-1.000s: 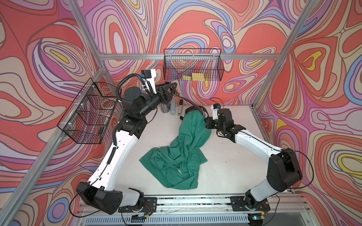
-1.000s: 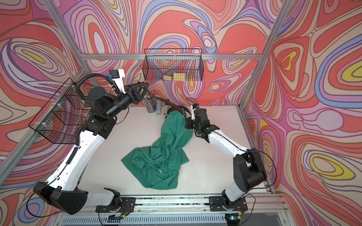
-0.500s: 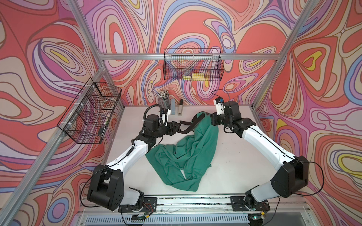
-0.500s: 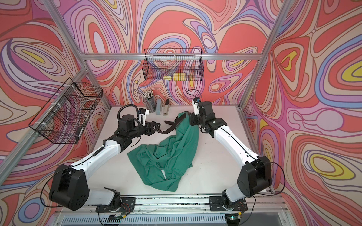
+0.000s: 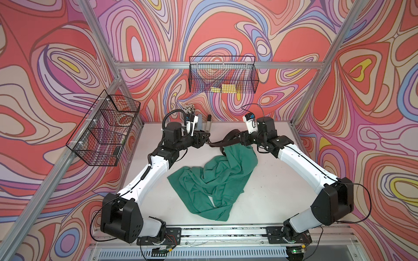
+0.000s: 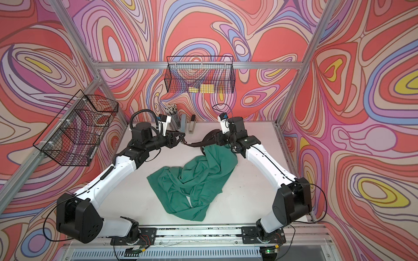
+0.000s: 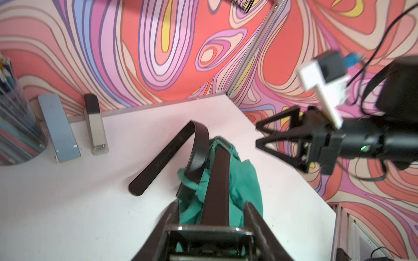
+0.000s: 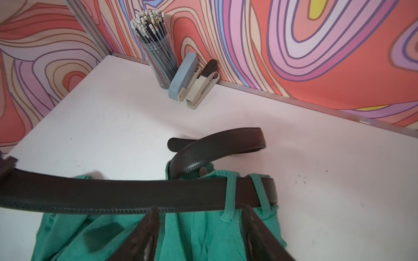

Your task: Remove the belt from the trousers

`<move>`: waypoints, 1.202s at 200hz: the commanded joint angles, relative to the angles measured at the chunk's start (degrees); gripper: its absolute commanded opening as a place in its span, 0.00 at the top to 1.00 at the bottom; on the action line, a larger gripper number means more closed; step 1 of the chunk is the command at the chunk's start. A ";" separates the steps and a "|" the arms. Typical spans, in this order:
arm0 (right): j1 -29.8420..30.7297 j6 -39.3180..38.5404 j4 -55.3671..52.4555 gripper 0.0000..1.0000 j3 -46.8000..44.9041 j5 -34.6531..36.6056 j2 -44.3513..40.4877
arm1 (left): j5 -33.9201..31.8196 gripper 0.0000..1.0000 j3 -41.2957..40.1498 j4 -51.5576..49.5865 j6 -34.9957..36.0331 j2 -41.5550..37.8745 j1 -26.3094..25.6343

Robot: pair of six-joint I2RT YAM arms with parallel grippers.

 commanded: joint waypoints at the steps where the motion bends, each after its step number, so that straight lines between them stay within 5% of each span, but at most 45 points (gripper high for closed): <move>1: 0.89 -1.23 5.00 0.33 -2.31 -3.95 -0.41 | 1.07 1.00 5.29 -0.66 -4.90 -0.75 0.37; 51: 4.08 -5.79 10.69 0.30 -5.54 2.80 0.88 | 1.79 1.00 13.25 -1.28 -10.09 -1.52 0.39; 94: 4.08 -7.90 11.97 0.30 -4.46 1.96 3.81 | 1.19 1.00 17.17 -1.39 -13.67 -2.75 0.40; 115: 4.08 -7.32 12.36 0.34 -4.62 8.41 6.50 | 0.80 1.00 19.13 -1.02 -14.46 -3.92 0.47; 146: 2.98 -5.72 13.52 0.55 -5.03 12.67 7.79 | -0.15 1.00 19.37 0.45 -17.35 -7.10 4.18; 181: 2.04 -4.15 15.74 1.00 -4.99 12.17 3.91 | 2.77 1.00 10.59 -2.34 -14.05 -9.19 8.93; 205: 1.94 -5.33 10.38 1.00 0.54 11.47 3.38 | 4.00 0.77 1.15 -4.92 -5.32 -8.93 8.93; 223: 1.90 -6.41 4.79 1.00 5.51 11.67 4.16 | 3.14 0.44 -5.03 -5.23 -0.31 -8.17 8.98; 240: 1.96 -7.20 0.87 1.00 8.89 11.67 4.68 | 1.52 0.36 -7.83 -7.27 5.03 -7.06 8.93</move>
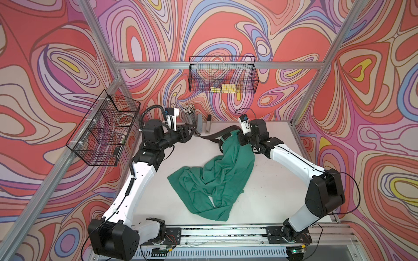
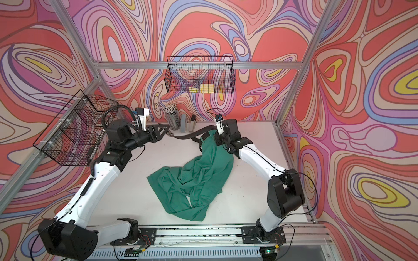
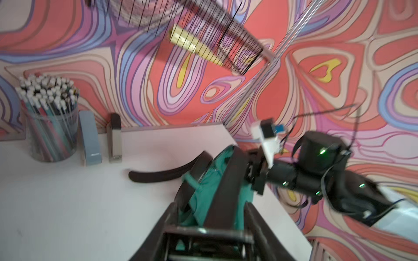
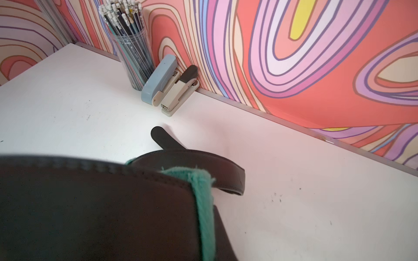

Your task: Remove the belt from the trousers

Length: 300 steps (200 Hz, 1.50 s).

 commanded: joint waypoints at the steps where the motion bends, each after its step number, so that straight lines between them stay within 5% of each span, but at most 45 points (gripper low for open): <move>1: 0.15 -1.07 -4.76 1.00 6.58 0.64 -0.50 | -1.40 0.35 -3.75 -2.33 10.16 1.65 0.44; 64: 0.15 -3.04 -12.69 1.00 11.66 2.39 -0.28 | -3.54 0.23 2.11 -8.78 22.45 5.57 -0.02; 97: 0.12 -2.00 -13.71 1.00 12.10 1.00 -0.72 | -6.01 0.22 12.54 -13.56 29.98 9.55 -10.39; 144: 0.07 1.18 -11.03 1.00 10.25 -1.36 -1.67 | -3.38 0.23 23.26 -8.62 25.99 21.79 -21.06; 190: 0.11 2.76 -8.33 1.00 7.22 -3.75 -3.58 | -3.73 0.26 30.70 -13.14 26.22 31.44 -23.59; 214: 0.07 2.87 -6.85 1.00 5.37 -4.39 -4.69 | -4.90 0.37 34.38 -15.15 25.95 34.23 -23.62; 236: 0.08 2.72 -5.76 1.00 3.82 -4.13 -5.53 | -5.91 0.65 37.35 -17.06 25.91 35.09 -23.59; 256: 0.10 2.77 -4.79 1.00 2.96 -4.25 -5.90 | -8.02 0.73 38.11 -17.76 26.57 34.88 -23.62; 283: 0.13 3.32 -3.16 1.00 1.84 -4.54 -6.15 | -9.90 1.00 38.75 -18.81 26.80 34.52 -23.60; 300: 0.13 4.32 -1.65 0.82 0.66 -3.86 -6.17 | -9.91 1.00 39.15 -18.86 26.75 33.34 -23.59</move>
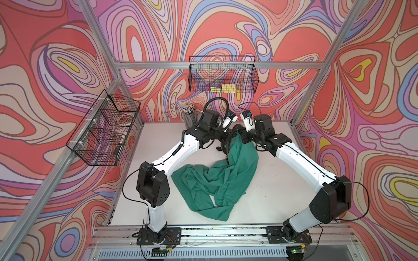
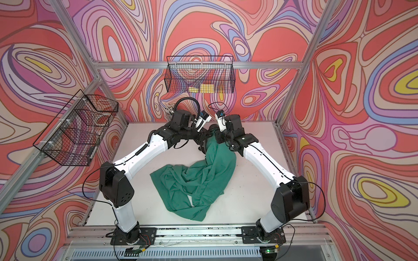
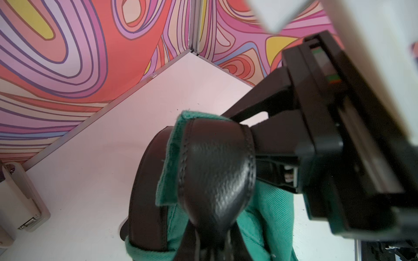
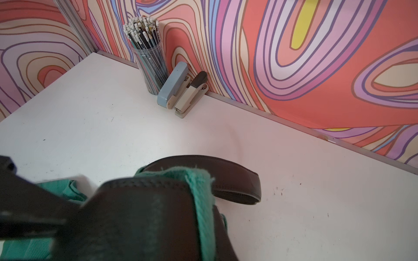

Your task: Remove the belt from the trousers

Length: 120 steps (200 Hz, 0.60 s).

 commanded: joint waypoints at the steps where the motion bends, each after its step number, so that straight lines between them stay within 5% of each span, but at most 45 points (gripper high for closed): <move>1: 0.01 2.38 4.88 0.80 -1.46 -0.30 -2.22 | -2.24 1.00 2.39 -1.22 0.56 -2.12 0.45; 14: -0.03 3.09 5.04 0.56 -1.67 0.51 -1.24 | -2.37 1.00 3.06 -1.13 0.73 -3.65 0.38; 31: -0.06 4.10 5.85 0.46 -2.25 1.03 0.52 | -2.03 1.00 4.69 -1.09 1.14 -5.92 0.45; 120: -2.33 9.92 6.39 0.47 -4.19 1.68 8.40 | -4.68 1.00 12.53 2.73 4.30 -21.46 2.44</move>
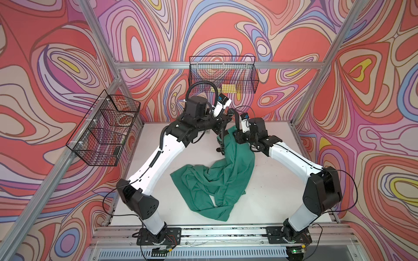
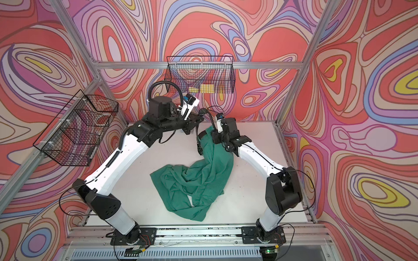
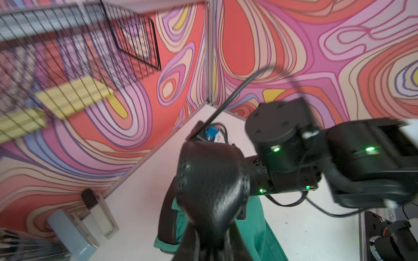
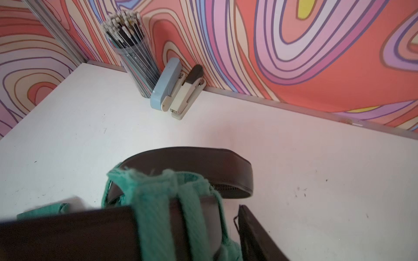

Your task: Remove the belt from the trousers

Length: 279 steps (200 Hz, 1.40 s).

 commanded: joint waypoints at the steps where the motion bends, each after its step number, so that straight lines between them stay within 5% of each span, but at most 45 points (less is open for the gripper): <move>1: -2.01 2.74 -1.38 0.48 -1.68 1.14 1.41 | -0.52 1.00 2.97 8.96 1.32 -7.77 1.67; 35: -3.80 2.96 -1.13 0.71 -2.28 1.10 -0.19 | -1.58 1.00 -4.43 15.18 -3.54 -15.62 7.95; 87: -3.96 -1.43 -2.41 0.99 3.24 2.14 -2.84 | 1.21 1.00 -32.35 23.72 -4.85 -19.98 13.91; 116: -3.96 -3.41 -3.01 1.00 5.60 0.89 -4.19 | 4.50 0.99 -40.23 26.26 -4.12 -15.28 13.97; 131: -3.88 -4.18 -3.78 1.00 6.51 0.18 -4.67 | 5.93 0.85 -42.16 27.13 -3.10 -12.86 13.96; 145: -3.87 -5.19 -5.16 1.00 7.52 0.17 -4.81 | 5.65 0.54 -42.34 25.81 -1.36 -10.74 13.91; 181: -3.06 -9.83 -8.23 1.00 9.16 2.31 -4.96 | 3.50 0.21 -40.08 24.11 1.90 -9.30 13.88; 239: -0.98 -15.27 -13.79 1.00 12.70 5.88 -2.51 | 5.97 0.14 -24.54 12.73 10.67 -4.23 9.07; 279: 0.56 -15.19 -14.43 1.00 13.97 5.80 -1.02 | 6.18 0.15 -13.84 6.43 10.39 5.18 3.01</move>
